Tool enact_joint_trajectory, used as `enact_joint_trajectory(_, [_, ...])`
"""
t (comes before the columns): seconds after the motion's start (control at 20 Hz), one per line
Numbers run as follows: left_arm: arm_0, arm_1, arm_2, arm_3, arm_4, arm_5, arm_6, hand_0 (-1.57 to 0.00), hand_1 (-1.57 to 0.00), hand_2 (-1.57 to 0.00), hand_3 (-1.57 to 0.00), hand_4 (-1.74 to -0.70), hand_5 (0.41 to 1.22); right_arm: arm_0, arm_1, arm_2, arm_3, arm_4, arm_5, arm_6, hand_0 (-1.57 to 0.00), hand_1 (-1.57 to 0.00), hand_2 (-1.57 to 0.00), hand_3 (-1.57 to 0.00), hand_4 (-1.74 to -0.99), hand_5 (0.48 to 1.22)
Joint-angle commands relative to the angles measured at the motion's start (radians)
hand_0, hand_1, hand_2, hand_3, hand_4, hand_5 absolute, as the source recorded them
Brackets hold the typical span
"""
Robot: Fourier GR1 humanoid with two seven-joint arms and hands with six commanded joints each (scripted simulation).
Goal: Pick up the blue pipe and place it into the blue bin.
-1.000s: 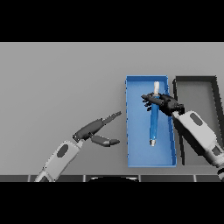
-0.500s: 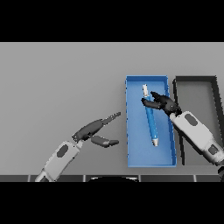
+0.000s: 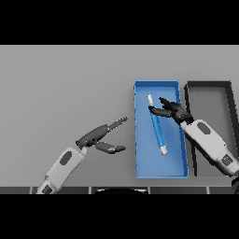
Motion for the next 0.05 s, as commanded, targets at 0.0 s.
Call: enact_joint_trajectory(0.0, [-0.006,0.001,0.004,0.012,0.005,-0.009,-0.009,0.00,0.00,0.00,0.00,-0.92,0.468,-0.004,0.003,-0.002,0.005,-0.002,-0.001,0.001,-0.01,-0.01,-0.01,-0.01,-1.129,0.677])
